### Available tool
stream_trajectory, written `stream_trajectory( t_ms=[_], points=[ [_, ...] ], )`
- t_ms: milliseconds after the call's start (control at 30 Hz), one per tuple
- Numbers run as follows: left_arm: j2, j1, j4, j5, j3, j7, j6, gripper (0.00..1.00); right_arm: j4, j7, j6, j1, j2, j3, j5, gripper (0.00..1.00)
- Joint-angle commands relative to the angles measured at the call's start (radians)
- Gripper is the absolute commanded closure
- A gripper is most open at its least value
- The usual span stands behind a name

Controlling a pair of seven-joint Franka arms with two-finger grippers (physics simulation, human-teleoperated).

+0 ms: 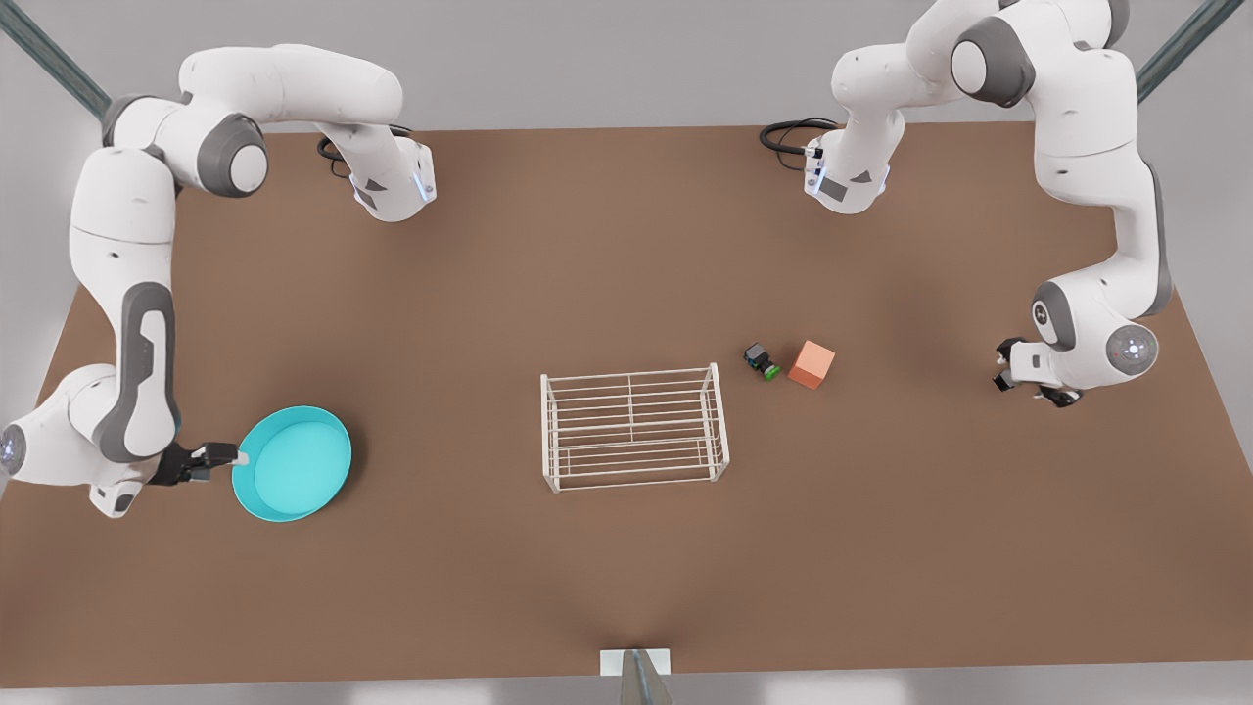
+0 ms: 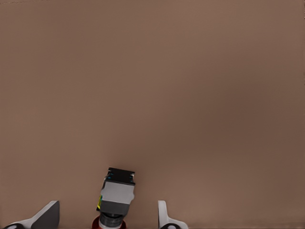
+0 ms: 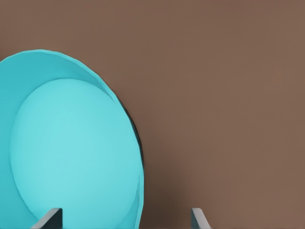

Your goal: Place the plate on the shelf with right arm and place the red button switch in the plate with left arm

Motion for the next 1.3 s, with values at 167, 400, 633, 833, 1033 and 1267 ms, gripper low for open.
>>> stream_trajectory(
  t_ms=[167, 400, 633, 833, 1033, 1267],
  points=[
    [0.019, -0.001, 0.001, 0.005, 0.000, 0.157, 0.016, 0.00, -0.002, -0.246, 0.051, 0.001, 0.039, 0.002, 0.009, 0.00],
    [0.039, 0.005, 0.001, 0.005, 0.000, 0.158, 0.058, 0.00, -0.042, -0.243, 0.054, 0.002, 0.039, 0.003, 0.012, 0.00],
    [0.068, 0.005, 0.001, 0.005, 0.000, 0.157, 0.115, 0.00, -0.057, -0.238, 0.048, 0.002, 0.028, 0.006, 0.012, 0.26],
    [0.078, 0.014, -0.011, 0.005, 0.000, 0.158, 0.142, 0.00, -0.057, -0.246, 0.040, 0.002, 0.025, 0.006, 0.011, 0.58],
    [0.078, 0.020, -0.030, 0.005, 0.000, 0.158, 0.144, 0.00, -0.056, -0.249, -0.006, 0.004, -0.006, 0.008, 0.006, 0.79],
    [0.091, 0.017, -0.028, 0.005, 0.000, 0.163, 0.138, 0.00, -0.046, -0.238, -0.150, 0.009, -0.149, 0.132, 0.038, 0.79]
  ],
)
